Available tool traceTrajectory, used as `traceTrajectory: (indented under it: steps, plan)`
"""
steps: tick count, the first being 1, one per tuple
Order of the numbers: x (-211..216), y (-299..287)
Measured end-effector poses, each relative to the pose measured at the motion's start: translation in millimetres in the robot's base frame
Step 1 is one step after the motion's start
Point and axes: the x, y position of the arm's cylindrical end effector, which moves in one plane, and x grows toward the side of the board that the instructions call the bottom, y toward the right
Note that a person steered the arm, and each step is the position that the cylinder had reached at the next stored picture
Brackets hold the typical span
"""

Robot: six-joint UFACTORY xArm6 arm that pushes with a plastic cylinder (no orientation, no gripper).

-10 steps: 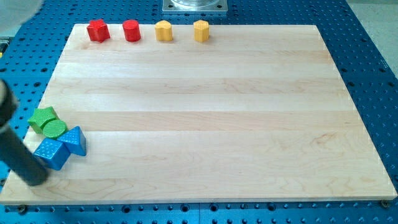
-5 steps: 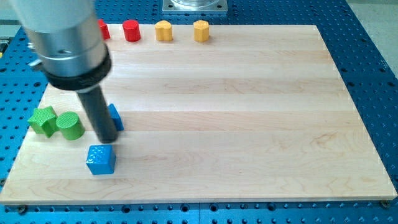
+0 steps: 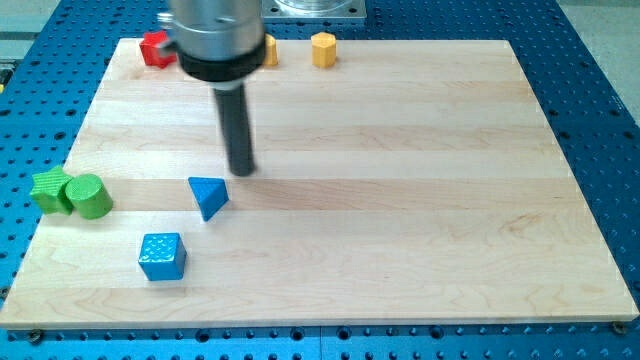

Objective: Adjust the blue blocks horizontally to each other

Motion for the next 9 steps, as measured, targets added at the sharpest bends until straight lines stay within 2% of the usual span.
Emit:
traceTrajectory:
  steps: [1, 2, 3, 4, 5, 6, 7, 8, 9]
  plan:
    - [35, -25]
    - [84, 69]
    - [71, 55]
    - [68, -4]
    - [88, 3]
    - [90, 39]
    - [96, 32]
    - [108, 56]
    - [100, 14]
